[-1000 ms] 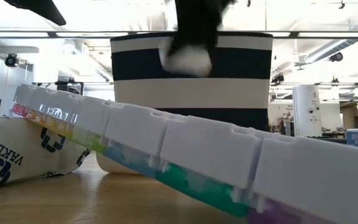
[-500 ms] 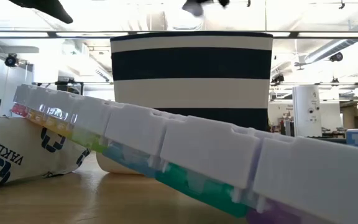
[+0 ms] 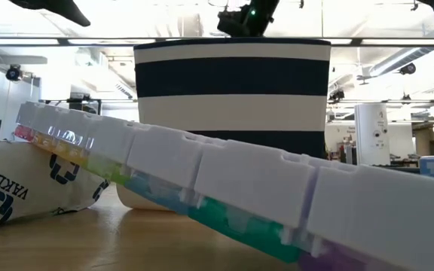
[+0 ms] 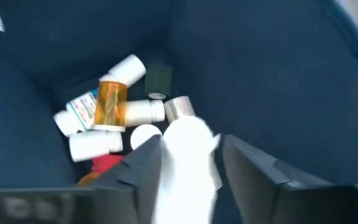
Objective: Pick & place medical supplies in basket/bin
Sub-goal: Put the white bandage into the bin, then put the white roll gauze into the bin
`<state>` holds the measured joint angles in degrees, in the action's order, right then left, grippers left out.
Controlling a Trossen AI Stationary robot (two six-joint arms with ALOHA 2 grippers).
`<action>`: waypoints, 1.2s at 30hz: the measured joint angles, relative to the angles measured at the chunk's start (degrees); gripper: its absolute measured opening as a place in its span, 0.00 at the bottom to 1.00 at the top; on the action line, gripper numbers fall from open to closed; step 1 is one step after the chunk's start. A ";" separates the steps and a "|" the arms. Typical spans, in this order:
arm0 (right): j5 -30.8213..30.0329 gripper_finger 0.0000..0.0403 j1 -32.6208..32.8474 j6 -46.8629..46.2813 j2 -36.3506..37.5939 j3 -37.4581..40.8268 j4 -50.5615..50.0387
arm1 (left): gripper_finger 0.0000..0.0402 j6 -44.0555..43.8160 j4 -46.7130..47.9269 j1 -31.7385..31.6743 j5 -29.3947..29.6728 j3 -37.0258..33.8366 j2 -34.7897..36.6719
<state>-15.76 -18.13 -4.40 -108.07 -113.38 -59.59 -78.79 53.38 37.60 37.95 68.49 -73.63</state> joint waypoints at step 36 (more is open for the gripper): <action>12.82 0.72 41.63 -17.93 7.32 24.86 2.24 | 0.81 14.04 -0.04 -0.48 -0.13 0.00 0.00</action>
<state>-2.94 23.50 -22.33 -100.75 -88.52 -57.34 -64.75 53.34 37.12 37.82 68.49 -73.63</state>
